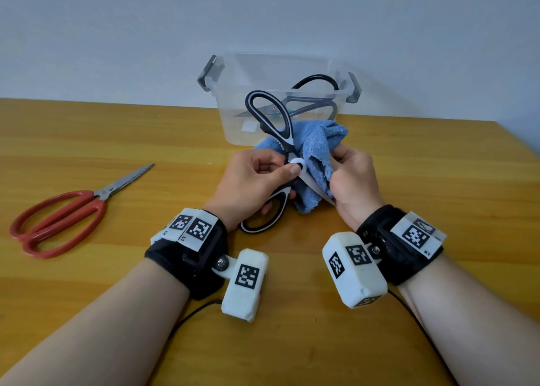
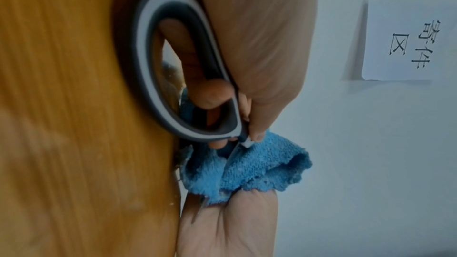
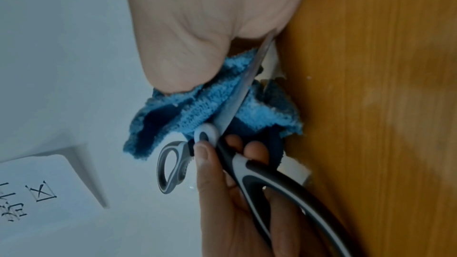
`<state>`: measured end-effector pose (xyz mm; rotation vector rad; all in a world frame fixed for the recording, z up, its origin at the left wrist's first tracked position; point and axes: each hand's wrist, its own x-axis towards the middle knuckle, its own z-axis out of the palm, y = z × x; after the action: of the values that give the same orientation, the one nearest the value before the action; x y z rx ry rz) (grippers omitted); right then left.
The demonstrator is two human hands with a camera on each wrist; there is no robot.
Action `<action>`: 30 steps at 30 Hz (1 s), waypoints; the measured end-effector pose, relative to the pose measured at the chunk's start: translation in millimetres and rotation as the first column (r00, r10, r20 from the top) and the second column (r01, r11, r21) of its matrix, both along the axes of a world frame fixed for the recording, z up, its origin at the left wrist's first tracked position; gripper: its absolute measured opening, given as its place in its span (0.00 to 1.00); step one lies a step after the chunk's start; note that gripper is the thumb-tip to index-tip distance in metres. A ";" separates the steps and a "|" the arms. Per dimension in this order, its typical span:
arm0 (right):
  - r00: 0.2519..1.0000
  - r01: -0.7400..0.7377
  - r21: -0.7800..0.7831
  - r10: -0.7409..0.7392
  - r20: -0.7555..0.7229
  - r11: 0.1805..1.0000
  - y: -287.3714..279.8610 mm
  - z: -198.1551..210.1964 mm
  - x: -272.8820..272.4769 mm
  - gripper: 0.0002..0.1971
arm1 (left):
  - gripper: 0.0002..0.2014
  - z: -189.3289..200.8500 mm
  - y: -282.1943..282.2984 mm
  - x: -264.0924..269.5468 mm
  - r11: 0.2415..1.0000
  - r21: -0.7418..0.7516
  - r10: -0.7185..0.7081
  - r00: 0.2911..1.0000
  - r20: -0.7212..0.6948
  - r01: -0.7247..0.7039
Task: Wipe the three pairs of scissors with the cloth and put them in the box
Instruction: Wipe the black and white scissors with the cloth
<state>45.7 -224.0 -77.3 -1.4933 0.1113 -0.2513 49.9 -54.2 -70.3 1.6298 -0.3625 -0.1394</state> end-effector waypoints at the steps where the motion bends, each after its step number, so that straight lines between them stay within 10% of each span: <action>1: 1.000 0.009 0.021 -0.009 -0.006 1.000 0.1 0.9 -0.6 0.10 | 0.11 -0.2 0.0 0.0 1.000 -0.003 -0.003 1.000 -0.001 0.003; 15: 0.977 0.210 0.516 -0.203 -0.070 0.830 -17.3 10.5 2.4 0.12 | 0.15 2.0 6.5 -0.8 0.992 -0.116 0.052 0.997 -0.054 -0.058; 23: 0.954 -0.299 0.036 0.298 0.031 0.954 0.6 6.3 -5.0 0.12 | 0.16 -1.8 4.8 1.1 0.990 -0.135 0.034 0.999 0.038 -0.029; 30: 0.987 -0.158 -0.063 0.158 0.001 0.985 -0.2 -4.6 2.2 0.11 | 0.14 -5.9 3.1 5.1 0.999 -0.043 -0.013 1.000 0.004 0.013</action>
<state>47.9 -224.2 -82.0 -1.5545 -0.0207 -0.1322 55.0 -51.1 -76.2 1.5858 -0.3769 -0.1371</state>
